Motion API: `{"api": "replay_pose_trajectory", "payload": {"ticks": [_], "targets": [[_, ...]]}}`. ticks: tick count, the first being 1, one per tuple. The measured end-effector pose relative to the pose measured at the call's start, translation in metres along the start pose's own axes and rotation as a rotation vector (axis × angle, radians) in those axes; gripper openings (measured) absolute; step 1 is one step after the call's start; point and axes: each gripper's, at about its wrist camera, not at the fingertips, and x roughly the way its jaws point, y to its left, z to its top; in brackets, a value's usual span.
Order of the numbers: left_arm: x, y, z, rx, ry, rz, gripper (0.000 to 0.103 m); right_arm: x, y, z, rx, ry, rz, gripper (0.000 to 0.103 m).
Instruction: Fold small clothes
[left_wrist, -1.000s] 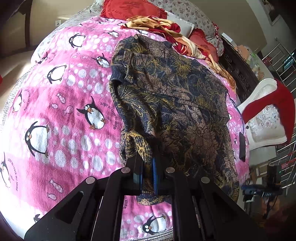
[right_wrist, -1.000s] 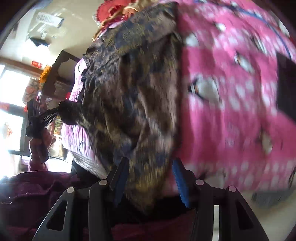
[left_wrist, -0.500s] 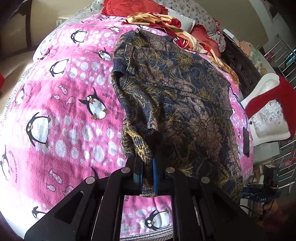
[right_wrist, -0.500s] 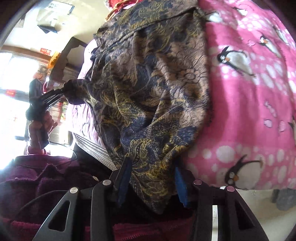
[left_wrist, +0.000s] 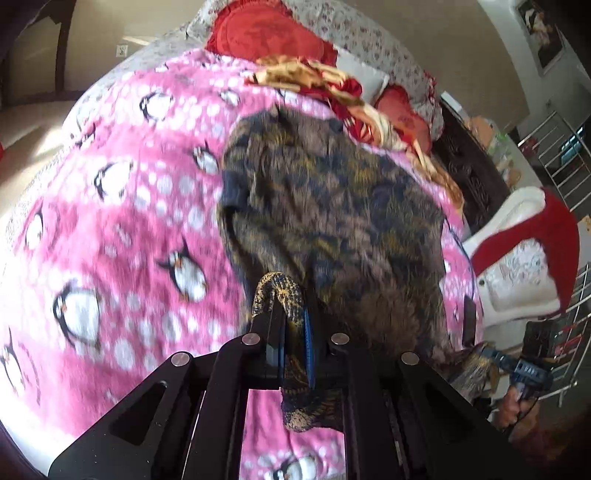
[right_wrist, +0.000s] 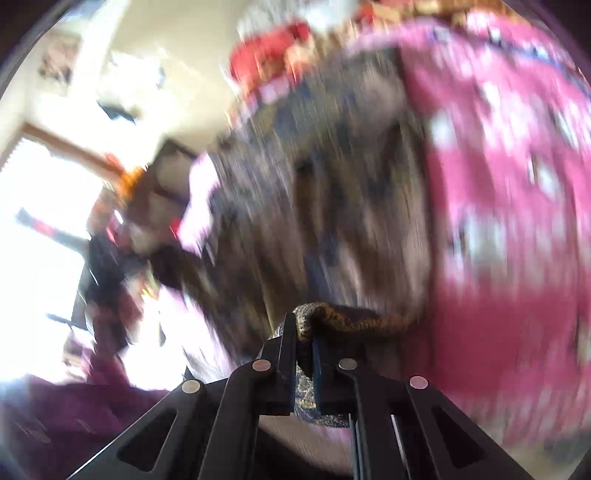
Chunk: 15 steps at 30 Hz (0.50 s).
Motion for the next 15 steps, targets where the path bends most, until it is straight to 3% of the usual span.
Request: {"api": "replay_pose_trajectory", "payload": {"ticks": [5, 10, 15], "targets": [[0.014, -0.002, 0.053, -0.003, -0.081, 0.009, 0.007, -0.001, 0.002, 0.092, -0.055, -0.188, -0.018, 0.006], [0.043, 0.001, 0.105, -0.028, -0.119, 0.038, 0.007, 0.027, -0.011, 0.178, -0.038, -0.258, -0.055, 0.006], [0.077, 0.014, 0.146, -0.054, -0.134, 0.084, 0.007, 0.055, -0.036, 0.237, 0.027, -0.307, -0.112, 0.006]]}}
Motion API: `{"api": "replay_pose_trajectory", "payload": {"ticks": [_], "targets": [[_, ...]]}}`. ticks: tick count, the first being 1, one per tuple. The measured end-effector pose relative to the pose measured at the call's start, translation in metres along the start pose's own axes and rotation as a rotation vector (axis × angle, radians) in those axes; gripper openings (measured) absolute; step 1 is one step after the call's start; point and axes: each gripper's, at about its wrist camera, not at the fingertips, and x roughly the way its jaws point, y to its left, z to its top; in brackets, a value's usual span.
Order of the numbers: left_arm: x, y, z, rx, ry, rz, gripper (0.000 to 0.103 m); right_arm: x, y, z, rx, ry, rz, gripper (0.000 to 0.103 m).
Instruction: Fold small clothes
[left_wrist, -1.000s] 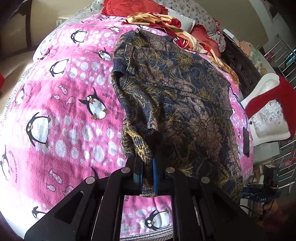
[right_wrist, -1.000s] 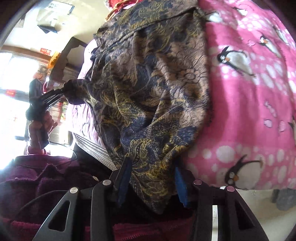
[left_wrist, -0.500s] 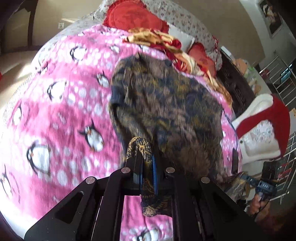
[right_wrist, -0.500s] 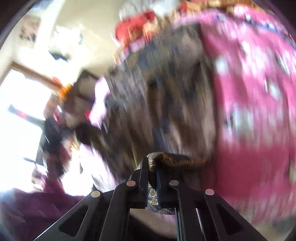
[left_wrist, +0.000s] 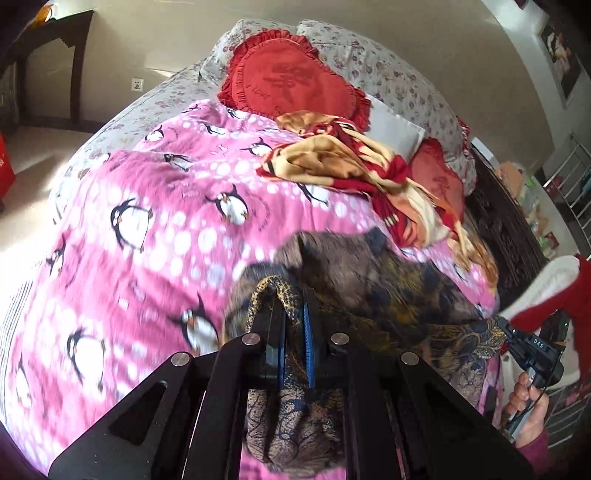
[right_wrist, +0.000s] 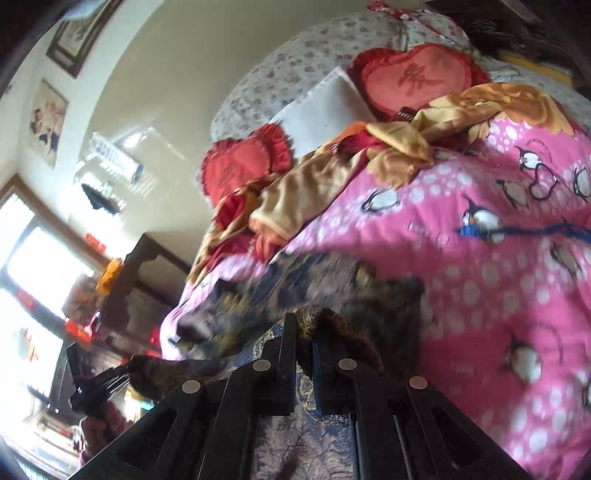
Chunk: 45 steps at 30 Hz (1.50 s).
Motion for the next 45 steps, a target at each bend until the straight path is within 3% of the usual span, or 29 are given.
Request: {"api": "replay_pose_trajectory", "payload": {"ticks": [4, 7, 8, 9, 11, 12, 14, 16, 19, 22, 25, 31, 34, 36, 39, 42, 44, 45], "targets": [[0.027, 0.012, 0.014, -0.022, 0.041, -0.006, 0.007, 0.030, -0.026, 0.017, 0.079, 0.045, -0.057, 0.006], [0.026, 0.007, 0.012, 0.024, 0.066, 0.020, 0.010, 0.024, -0.027, 0.015, 0.054, 0.049, -0.067, 0.009], [0.020, 0.002, 0.009, 0.060, 0.059, 0.030, 0.017, 0.016, -0.022, 0.010, 0.016, 0.040, -0.080, 0.012], [0.015, -0.003, 0.006, 0.097, 0.053, 0.044, 0.031, 0.006, -0.013, 0.005, -0.044, 0.031, -0.102, 0.014], [0.001, -0.010, -0.003, 0.145, 0.021, 0.045, 0.051, -0.007, -0.005, -0.004, -0.115, 0.016, -0.122, 0.019], [-0.007, -0.013, -0.009, 0.162, 0.003, 0.040, 0.054, -0.013, -0.003, -0.009, -0.126, 0.008, -0.123, 0.020], [-0.018, -0.019, -0.022, 0.199, 0.000, 0.029, 0.054, -0.020, 0.002, -0.021, -0.141, 0.014, -0.080, 0.021], [-0.015, -0.024, -0.038, 0.235, 0.045, 0.024, 0.054, -0.010, 0.007, -0.033, -0.171, 0.073, -0.047, 0.021], [0.011, -0.035, -0.065, 0.313, 0.156, 0.065, 0.054, 0.024, 0.019, -0.057, -0.284, 0.181, -0.095, 0.020], [0.044, -0.047, -0.078, 0.395, 0.212, 0.130, 0.054, 0.069, 0.024, -0.071, -0.351, 0.259, -0.129, 0.020], [0.065, -0.053, -0.061, 0.401, 0.212, 0.137, 0.054, 0.090, 0.028, -0.060, -0.360, 0.213, -0.132, 0.020], [0.066, -0.045, 0.030, 0.156, 0.063, -0.009, 0.054, 0.106, 0.047, 0.007, -0.324, 0.023, -0.127, 0.020], [0.052, -0.042, 0.054, 0.116, -0.004, -0.012, 0.054, 0.097, 0.059, 0.033, -0.304, -0.047, -0.119, 0.020], [0.041, -0.041, 0.054, 0.145, -0.014, -0.017, 0.054, 0.083, 0.065, 0.039, -0.294, -0.066, -0.084, 0.021], [0.030, -0.037, 0.037, 0.194, -0.012, 0.005, 0.054, 0.068, 0.069, 0.025, -0.352, -0.049, -0.101, 0.029], [0.036, -0.023, 0.013, 0.191, 0.057, 0.031, 0.054, 0.073, 0.059, 0.004, -0.408, 0.009, -0.171, 0.035], [0.038, -0.012, -0.001, 0.176, 0.101, 0.050, 0.054, 0.090, 0.039, -0.001, -0.378, 0.079, -0.276, 0.035], [0.033, -0.005, -0.009, 0.157, 0.110, 0.051, 0.054, 0.093, 0.030, 0.000, -0.334, 0.095, -0.258, 0.035]]}}
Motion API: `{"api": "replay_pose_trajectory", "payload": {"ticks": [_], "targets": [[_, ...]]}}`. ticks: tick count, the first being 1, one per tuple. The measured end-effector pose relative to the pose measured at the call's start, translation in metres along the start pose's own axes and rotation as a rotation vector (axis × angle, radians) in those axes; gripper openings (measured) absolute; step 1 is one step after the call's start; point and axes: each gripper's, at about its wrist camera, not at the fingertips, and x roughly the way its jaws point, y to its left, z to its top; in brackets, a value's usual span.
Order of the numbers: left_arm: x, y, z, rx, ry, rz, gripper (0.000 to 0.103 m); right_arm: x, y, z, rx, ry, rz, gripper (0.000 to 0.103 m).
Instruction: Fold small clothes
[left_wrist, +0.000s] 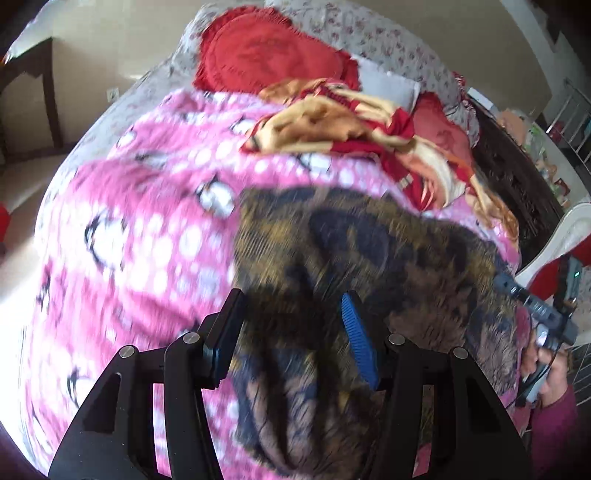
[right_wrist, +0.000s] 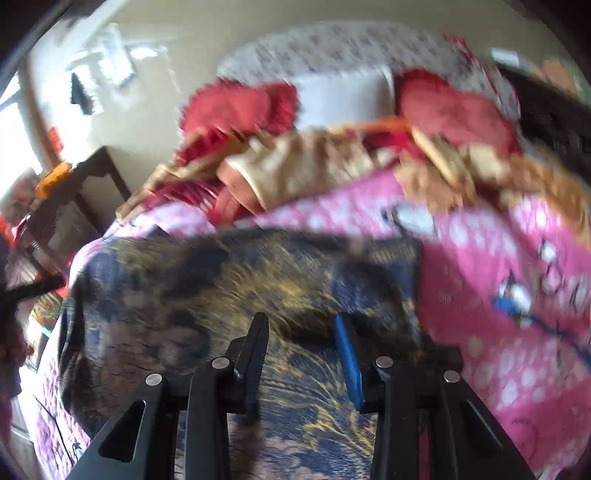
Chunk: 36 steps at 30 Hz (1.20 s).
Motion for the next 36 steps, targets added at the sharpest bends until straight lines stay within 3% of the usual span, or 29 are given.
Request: {"api": "replay_pose_trajectory", "payload": {"ticks": [4, 7, 11, 15, 17, 19, 22, 23, 24, 26, 29, 33, 36], "targets": [[-0.025, 0.016, -0.035, -0.042, -0.004, -0.067, 0.055, -0.031, -0.001, -0.002, 0.049, -0.040, 0.068, 0.036], [-0.033, 0.023, -0.061, -0.033, 0.017, -0.091, 0.056, -0.062, 0.005, -0.021, -0.003, -0.083, 0.064, 0.050], [-0.028, 0.022, -0.090, 0.005, 0.084, -0.147, 0.056, -0.078, -0.001, -0.061, 0.007, -0.025, 0.036, 0.050], [-0.022, 0.018, -0.095, 0.013, 0.066, -0.156, 0.056, -0.082, -0.018, -0.097, 0.096, 0.023, 0.015, 0.050], [-0.012, 0.019, -0.093, -0.026, 0.091, -0.204, 0.055, -0.081, -0.027, -0.107, 0.141, 0.035, 0.010, 0.050], [-0.002, 0.017, -0.091, -0.056, 0.122, -0.263, 0.050, -0.082, -0.033, -0.115, 0.167, 0.037, -0.002, 0.050], [0.011, 0.009, -0.092, -0.045, 0.150, -0.279, 0.035, -0.082, -0.041, -0.121, 0.205, 0.026, 0.018, 0.050], [0.013, 0.006, -0.092, -0.040, 0.156, -0.280, 0.023, -0.080, -0.042, -0.122, 0.217, 0.029, 0.024, 0.050], [0.015, 0.004, -0.092, -0.039, 0.163, -0.281, 0.014, -0.076, -0.045, -0.124, 0.229, 0.039, 0.033, 0.049], [0.012, 0.003, -0.092, -0.043, 0.162, -0.301, 0.009, -0.069, -0.046, -0.124, 0.238, 0.060, 0.061, 0.031], [-0.005, 0.001, -0.089, -0.005, 0.152, -0.323, 0.007, -0.065, -0.046, -0.123, 0.242, 0.062, 0.080, 0.013], [-0.045, -0.006, -0.087, 0.115, 0.118, -0.299, 0.004, -0.085, -0.039, -0.117, 0.216, 0.019, 0.074, 0.011], [-0.067, 0.000, -0.095, 0.146, 0.103, -0.274, 0.003, -0.107, -0.035, -0.111, 0.210, -0.028, 0.079, 0.011]]}}
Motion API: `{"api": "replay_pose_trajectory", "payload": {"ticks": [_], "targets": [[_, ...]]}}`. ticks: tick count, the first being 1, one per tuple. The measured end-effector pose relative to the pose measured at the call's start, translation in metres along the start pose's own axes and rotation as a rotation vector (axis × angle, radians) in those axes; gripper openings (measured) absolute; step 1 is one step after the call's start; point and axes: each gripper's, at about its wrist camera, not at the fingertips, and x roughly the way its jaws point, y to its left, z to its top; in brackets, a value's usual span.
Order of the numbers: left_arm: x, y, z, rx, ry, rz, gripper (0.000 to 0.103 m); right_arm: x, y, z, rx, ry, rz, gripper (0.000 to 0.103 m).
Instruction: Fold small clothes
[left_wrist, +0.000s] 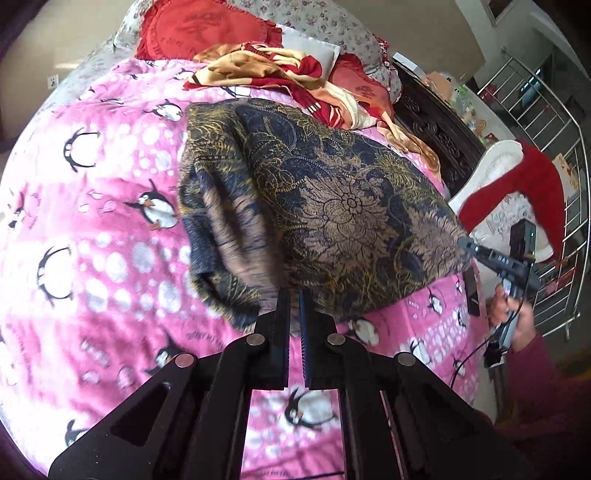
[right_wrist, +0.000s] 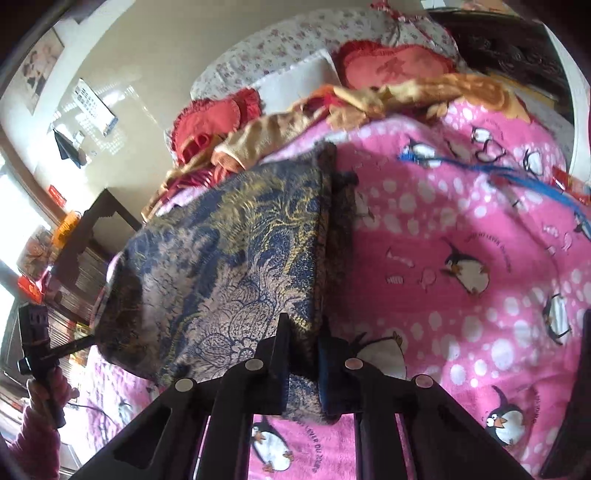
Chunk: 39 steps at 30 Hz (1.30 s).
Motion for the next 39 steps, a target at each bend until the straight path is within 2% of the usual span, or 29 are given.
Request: {"api": "replay_pose_trajectory", "payload": {"ticks": [2, 6, 11, 12, 15, 18, 24, 27, 28, 31, 37, 39], "targets": [[-0.002, 0.006, -0.010, -0.005, 0.003, 0.037, 0.003, -0.008, 0.004, 0.000, -0.009, -0.010, 0.005, 0.011], [0.007, 0.021, -0.020, -0.050, 0.013, 0.086, 0.003, 0.007, -0.001, -0.007, -0.004, 0.030, -0.058, 0.011], [0.024, 0.020, -0.013, -0.050, -0.006, 0.082, 0.004, 0.013, -0.012, -0.009, 0.066, 0.049, -0.086, 0.014], [0.027, 0.021, -0.011, -0.058, -0.010, 0.078, 0.009, 0.009, -0.010, -0.009, 0.065, 0.038, -0.090, 0.015], [0.036, 0.029, -0.003, -0.139, -0.038, 0.002, 0.027, -0.005, 0.005, -0.008, 0.006, 0.007, -0.098, 0.016], [0.040, 0.037, 0.002, -0.222, -0.072, -0.079, 0.029, -0.010, 0.023, -0.010, -0.057, 0.011, -0.096, 0.019], [0.050, 0.057, 0.004, -0.340, -0.090, -0.111, 0.029, 0.000, 0.058, -0.023, -0.125, 0.064, -0.014, 0.019], [0.048, 0.074, -0.001, -0.454, -0.128, -0.218, 0.029, 0.014, 0.078, -0.029, -0.160, 0.100, 0.028, 0.019], [0.046, 0.076, -0.002, -0.467, -0.142, -0.222, 0.029, 0.019, 0.085, -0.031, -0.171, 0.109, 0.039, 0.019], [0.048, 0.071, -0.003, -0.421, -0.124, -0.195, 0.029, 0.032, 0.109, -0.040, -0.193, 0.140, 0.117, 0.019], [0.077, 0.058, -0.003, -0.385, -0.041, -0.275, 0.029, 0.067, 0.176, -0.049, -0.317, 0.202, 0.240, 0.019], [0.088, 0.055, -0.004, -0.369, 0.007, -0.340, 0.029, 0.075, 0.193, -0.048, -0.339, 0.211, 0.266, 0.019]]}}
